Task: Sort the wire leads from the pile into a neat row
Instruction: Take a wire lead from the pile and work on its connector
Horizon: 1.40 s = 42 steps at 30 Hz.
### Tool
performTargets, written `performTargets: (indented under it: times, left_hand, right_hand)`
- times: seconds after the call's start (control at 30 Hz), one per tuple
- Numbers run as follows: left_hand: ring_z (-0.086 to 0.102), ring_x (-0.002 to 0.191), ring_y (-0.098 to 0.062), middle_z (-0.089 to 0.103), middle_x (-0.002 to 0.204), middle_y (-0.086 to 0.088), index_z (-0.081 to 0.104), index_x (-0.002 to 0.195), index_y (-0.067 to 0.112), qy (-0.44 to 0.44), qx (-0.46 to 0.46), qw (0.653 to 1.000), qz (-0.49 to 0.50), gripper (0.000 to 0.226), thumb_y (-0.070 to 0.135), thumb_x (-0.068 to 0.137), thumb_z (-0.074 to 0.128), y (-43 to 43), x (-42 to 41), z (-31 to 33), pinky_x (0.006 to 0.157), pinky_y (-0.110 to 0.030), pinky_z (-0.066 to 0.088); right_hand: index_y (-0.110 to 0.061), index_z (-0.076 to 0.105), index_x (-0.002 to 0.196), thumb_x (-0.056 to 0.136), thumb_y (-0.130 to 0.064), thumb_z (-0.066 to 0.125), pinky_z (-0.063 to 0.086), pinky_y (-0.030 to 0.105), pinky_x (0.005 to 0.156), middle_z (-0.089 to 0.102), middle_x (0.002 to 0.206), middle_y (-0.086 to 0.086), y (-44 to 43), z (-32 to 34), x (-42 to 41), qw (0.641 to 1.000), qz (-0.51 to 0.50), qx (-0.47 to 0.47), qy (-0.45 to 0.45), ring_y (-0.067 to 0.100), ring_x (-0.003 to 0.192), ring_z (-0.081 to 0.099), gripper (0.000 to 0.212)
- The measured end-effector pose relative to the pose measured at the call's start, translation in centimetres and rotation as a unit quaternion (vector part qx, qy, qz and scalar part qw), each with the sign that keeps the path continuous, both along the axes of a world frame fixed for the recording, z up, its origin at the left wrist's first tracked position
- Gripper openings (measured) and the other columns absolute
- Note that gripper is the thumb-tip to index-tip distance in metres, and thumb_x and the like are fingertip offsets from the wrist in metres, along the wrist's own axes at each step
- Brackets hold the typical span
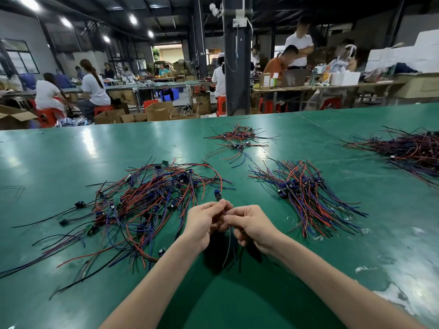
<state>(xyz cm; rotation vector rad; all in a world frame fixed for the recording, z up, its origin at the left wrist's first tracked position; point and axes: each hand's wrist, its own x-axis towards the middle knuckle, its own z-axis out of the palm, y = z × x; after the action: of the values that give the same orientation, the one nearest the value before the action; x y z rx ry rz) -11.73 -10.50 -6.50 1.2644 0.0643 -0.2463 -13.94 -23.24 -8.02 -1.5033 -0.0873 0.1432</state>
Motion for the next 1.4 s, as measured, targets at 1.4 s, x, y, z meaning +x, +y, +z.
performTargets:
  times: [1.4]
  left_hand:
    - [0.067, 0.061, -0.011, 0.072, 0.068, -0.005, 0.067, 0.084, 0.001, -0.002, -0.095, 0.993, 0.07, 0.011, 0.008, 0.09, 0.06, 1.2, 1.2, 0.3, 0.056, -0.018, 0.054]
  right_hand:
    - [-0.009, 0.058, 0.087, 0.095, -0.022, 0.056, 0.038, 0.019, 0.034, 0.072, 0.079, 0.013, -0.8, 1.8, -1.4, 0.976, 0.179, -0.121, 0.018, 0.018, 0.039, 0.045, 0.016]
